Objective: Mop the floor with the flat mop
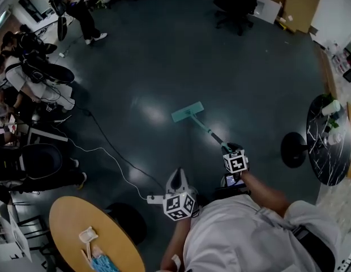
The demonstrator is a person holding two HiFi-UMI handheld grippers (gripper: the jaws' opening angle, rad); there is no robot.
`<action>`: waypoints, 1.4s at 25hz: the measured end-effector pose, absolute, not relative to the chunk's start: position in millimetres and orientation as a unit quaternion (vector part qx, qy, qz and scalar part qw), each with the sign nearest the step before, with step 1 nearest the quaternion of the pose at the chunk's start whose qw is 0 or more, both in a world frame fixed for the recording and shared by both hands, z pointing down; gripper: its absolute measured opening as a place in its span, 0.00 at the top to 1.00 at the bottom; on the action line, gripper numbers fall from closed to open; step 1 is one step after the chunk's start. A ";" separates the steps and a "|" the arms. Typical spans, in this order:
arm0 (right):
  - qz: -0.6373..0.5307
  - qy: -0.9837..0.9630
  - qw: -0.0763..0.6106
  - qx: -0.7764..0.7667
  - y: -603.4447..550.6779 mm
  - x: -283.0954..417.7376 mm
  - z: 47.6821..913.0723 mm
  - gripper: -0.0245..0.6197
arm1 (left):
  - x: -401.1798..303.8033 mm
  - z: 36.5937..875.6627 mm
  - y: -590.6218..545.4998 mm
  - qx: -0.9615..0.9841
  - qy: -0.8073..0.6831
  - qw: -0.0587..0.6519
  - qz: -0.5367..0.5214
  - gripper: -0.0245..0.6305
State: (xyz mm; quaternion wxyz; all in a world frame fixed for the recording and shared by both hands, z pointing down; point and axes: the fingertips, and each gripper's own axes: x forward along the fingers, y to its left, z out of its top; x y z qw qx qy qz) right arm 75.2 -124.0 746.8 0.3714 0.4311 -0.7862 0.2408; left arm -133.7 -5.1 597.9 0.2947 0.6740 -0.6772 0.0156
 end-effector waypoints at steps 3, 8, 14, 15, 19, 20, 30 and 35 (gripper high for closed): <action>0.247 -0.792 0.369 0.418 -66.6 107.3 704.2 0.79 | -129.4 589.1 -15.8 0.696 -0.663 0.275 0.021 0.96; 0.251 -0.799 0.349 0.420 -27.0 121.9 645.2 0.79 | -110.1 587.7 -25.0 0.720 -0.639 0.269 0.026 0.96; 0.241 -0.804 0.332 0.430 -32.7 115.6 638.8 0.79 | -92.4 584.9 -21.6 0.734 -0.625 0.266 0.025 0.96; 0.239 -0.806 0.331 0.429 -32.2 114.6 638.3 0.79 | -91.8 584.0 -20.2 0.734 -0.625 0.265 0.025 0.96; 0.236 -0.810 0.329 0.424 -29.0 115.0 639.8 0.79 | -90.8 584.7 -12.2 0.729 -0.632 0.264 0.021 0.96; 0.235 -0.811 0.327 0.424 -28.3 115.7 640.4 0.79 | -90.8 584.9 -10.0 0.727 -0.634 0.263 0.020 0.96; 0.232 -0.813 0.319 0.428 -24.9 111.2 639.2 0.79 | -93.5 583.8 4.8 0.723 -0.639 0.264 0.019 0.96; 0.231 -0.813 0.318 0.429 -25.3 111.1 639.8 0.79 | -92.0 584.2 7.3 0.722 -0.638 0.265 0.019 0.96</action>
